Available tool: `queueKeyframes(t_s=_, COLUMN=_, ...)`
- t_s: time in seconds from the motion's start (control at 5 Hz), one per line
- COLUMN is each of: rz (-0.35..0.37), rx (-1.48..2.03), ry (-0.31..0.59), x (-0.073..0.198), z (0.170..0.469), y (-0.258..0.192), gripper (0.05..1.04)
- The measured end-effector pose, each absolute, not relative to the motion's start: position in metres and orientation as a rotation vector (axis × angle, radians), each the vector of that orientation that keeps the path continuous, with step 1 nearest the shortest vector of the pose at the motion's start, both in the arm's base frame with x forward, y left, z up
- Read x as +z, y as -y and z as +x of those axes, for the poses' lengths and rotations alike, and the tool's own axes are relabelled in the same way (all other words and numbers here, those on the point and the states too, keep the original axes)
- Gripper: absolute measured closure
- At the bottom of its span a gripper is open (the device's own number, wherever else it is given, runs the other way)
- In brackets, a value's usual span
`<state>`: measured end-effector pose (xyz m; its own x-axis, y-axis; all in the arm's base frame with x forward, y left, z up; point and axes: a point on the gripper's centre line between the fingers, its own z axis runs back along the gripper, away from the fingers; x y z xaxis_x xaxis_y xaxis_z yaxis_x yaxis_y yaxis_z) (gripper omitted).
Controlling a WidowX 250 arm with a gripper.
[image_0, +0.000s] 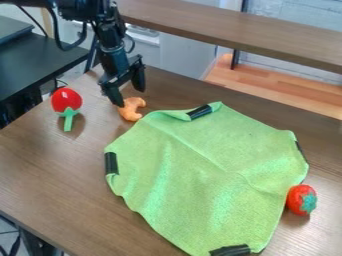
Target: Move the croissant to the top left side of the table
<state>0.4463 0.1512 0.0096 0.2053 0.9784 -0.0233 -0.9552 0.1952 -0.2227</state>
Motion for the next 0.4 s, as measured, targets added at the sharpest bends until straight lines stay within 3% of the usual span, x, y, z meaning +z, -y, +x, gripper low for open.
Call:
queueKeyframes(t_s=0.2, rz=-0.241, rx=1.345, ry=0.193, x=0.061, z=0.444, y=-0.147, gripper=0.082)
queueKeyframes(t_s=0.4, rz=-0.330, rx=1.334, ry=0.189, x=0.112, z=0.426, y=-0.128, gripper=0.082)
